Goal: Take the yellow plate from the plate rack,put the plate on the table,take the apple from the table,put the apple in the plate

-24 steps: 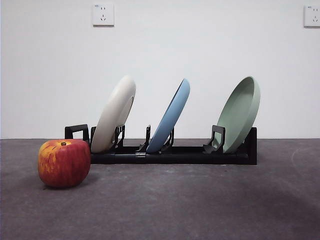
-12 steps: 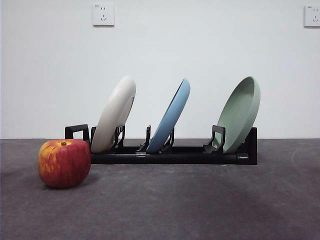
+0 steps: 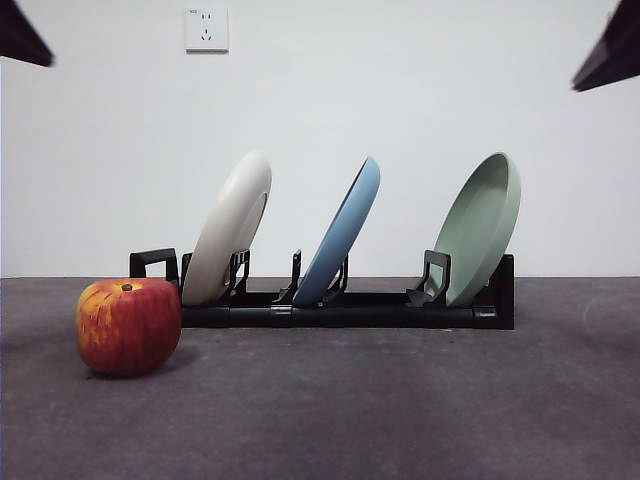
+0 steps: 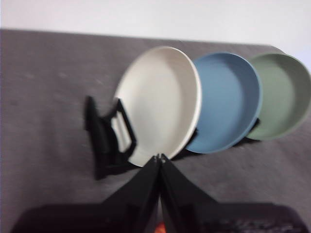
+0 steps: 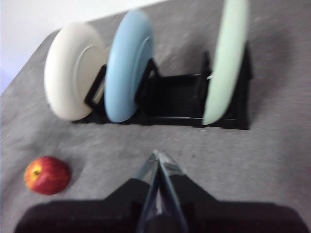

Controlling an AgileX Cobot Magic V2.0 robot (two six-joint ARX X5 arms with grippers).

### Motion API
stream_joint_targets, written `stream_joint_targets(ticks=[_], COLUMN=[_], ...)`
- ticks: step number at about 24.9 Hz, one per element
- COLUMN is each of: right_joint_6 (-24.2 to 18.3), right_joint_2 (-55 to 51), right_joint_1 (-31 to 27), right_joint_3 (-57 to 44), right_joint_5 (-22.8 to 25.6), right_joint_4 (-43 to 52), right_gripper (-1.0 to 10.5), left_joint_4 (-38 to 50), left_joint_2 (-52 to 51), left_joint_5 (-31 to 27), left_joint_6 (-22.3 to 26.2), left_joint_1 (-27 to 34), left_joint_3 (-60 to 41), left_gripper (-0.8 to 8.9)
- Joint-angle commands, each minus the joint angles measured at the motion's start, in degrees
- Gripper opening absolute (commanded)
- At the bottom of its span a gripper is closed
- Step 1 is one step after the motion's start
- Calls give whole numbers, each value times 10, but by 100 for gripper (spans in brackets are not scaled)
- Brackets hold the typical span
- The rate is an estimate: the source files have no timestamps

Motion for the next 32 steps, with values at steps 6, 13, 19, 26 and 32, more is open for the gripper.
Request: stream_joint_targets(ticks=[6,13,19,26,32], right_joint_6=[-15,-15,-15,-15,-15], right_joint_2=[59,65,65,65,65], right_joint_1=[0,0,0,0,0], right_joint_3=[46,49,49,49,49], right_joint_5=[-16,-28,-28,-26,-24], right_joint_4=[-12,-12,-12,-12,-12], right_gripper=[263,257,257,257,256], left_joint_4=[-46,-56,-76,-57,-49], left_joint_2=[157,312,428,489,489], left_joint_5=[38,51,49,30,20], left_joint_6=[0,-5,-15,-31,-27], left_joint_1=[-17,-74,-106,-126,-132], left_joint_3=[107,265,384,391,391], left_gripper=[189,252,251,250,-8])
